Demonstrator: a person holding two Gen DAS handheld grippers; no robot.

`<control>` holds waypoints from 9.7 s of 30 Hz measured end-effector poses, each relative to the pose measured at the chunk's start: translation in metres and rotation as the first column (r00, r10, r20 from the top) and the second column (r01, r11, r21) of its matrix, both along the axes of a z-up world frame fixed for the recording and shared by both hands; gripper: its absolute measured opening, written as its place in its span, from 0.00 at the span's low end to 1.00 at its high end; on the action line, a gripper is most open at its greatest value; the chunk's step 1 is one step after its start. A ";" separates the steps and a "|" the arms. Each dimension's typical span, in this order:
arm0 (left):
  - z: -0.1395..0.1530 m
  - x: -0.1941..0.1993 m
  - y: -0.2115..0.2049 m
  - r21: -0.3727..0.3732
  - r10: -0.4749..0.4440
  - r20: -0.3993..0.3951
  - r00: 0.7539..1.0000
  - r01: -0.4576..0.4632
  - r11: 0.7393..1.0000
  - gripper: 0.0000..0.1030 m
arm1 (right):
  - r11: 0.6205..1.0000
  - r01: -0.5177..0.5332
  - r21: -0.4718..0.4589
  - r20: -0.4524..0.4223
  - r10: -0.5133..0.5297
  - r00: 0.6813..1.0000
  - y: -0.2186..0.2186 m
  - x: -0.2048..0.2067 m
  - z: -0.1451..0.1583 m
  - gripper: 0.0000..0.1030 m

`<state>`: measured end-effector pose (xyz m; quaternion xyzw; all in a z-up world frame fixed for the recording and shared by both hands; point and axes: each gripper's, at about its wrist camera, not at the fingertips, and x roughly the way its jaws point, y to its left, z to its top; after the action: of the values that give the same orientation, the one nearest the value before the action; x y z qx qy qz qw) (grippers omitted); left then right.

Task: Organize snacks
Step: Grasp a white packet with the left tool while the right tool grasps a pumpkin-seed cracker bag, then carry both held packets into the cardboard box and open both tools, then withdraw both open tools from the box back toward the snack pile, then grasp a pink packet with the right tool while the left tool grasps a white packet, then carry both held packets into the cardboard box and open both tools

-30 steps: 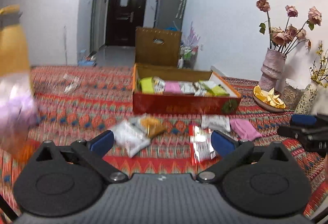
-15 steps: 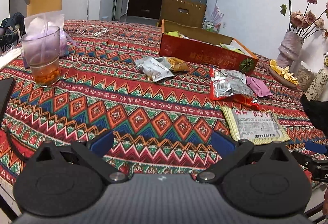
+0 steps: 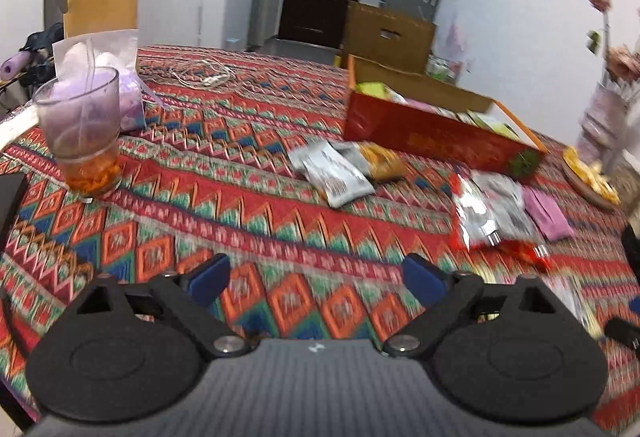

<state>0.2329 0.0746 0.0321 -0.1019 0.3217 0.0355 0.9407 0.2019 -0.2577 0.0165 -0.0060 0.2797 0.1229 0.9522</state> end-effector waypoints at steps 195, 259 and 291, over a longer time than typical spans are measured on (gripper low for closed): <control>0.002 -0.023 -0.092 0.206 -0.304 0.096 0.948 0.280 0.938 1.00 | 0.996 0.067 0.056 -0.001 -0.067 0.998 -0.050 0.011 -0.005 0.88; 0.073 0.025 -0.063 -0.055 -0.381 0.240 0.893 0.405 0.913 0.11 | 0.999 0.003 0.042 0.093 -0.007 0.996 -0.025 0.041 0.029 0.59; 0.019 0.320 -0.072 -0.189 -0.373 0.135 0.918 0.394 0.900 0.11 | 0.996 -0.087 -0.009 -0.018 0.087 0.996 0.060 0.349 0.010 0.59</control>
<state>0.5532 0.0024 0.0515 -0.1377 0.2921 -0.1899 0.9271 0.5508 -0.1974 0.0265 -0.0220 0.2880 0.1627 0.9435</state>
